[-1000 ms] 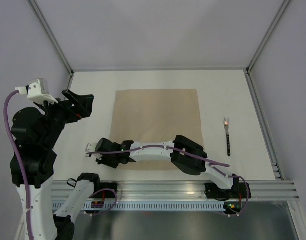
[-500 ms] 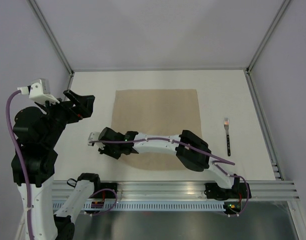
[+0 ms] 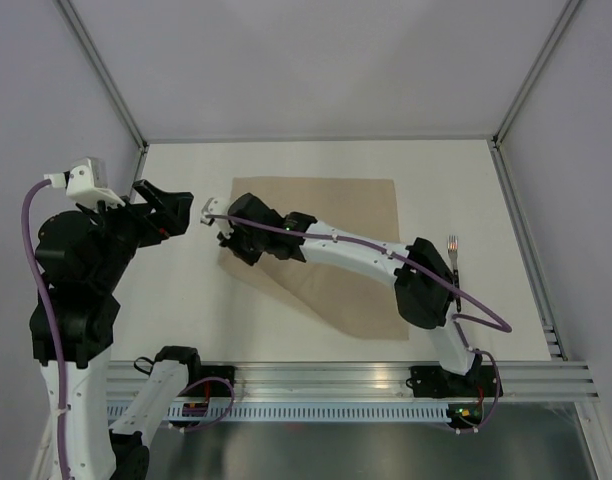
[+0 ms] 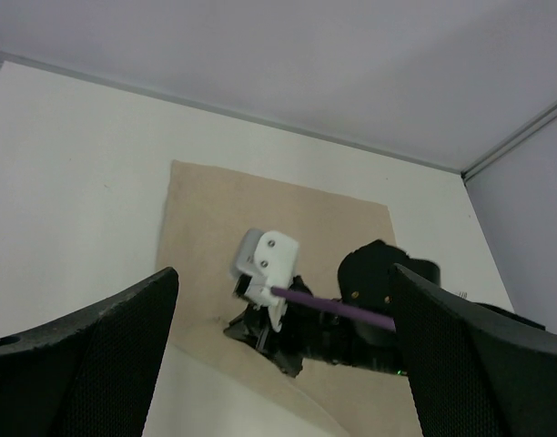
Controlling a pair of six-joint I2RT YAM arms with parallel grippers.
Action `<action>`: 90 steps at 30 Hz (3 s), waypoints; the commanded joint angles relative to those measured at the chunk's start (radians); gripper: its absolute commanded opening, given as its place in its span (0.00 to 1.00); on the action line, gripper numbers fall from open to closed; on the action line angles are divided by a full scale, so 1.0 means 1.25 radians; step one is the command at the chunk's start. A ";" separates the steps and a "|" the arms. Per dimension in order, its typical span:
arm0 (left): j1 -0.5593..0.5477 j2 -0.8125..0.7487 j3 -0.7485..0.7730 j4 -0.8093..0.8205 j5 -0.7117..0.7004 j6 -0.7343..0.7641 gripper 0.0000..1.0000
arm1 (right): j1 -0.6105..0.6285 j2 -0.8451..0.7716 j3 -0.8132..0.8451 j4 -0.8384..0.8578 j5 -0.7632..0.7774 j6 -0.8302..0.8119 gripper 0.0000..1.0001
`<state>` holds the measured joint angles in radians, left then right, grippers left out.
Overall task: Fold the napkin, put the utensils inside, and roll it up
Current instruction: Fold the napkin
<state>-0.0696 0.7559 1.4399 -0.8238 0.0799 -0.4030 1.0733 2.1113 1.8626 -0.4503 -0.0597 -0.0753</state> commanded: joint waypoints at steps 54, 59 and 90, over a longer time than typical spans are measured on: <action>0.000 -0.003 -0.084 0.072 0.039 -0.024 1.00 | -0.504 -0.167 -0.199 0.061 -0.031 -0.018 0.00; 0.000 -0.002 -0.085 0.075 0.039 -0.024 1.00 | -0.520 -0.158 -0.187 0.060 -0.034 -0.018 0.01; 0.000 0.003 -0.087 0.077 0.039 -0.020 1.00 | -0.590 -0.117 -0.144 0.058 -0.043 -0.010 0.00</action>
<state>-0.0696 0.7528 1.3350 -0.7670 0.1074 -0.4149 0.3454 1.9522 1.6444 -0.3969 -0.1173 -0.0986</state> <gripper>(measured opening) 0.994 0.011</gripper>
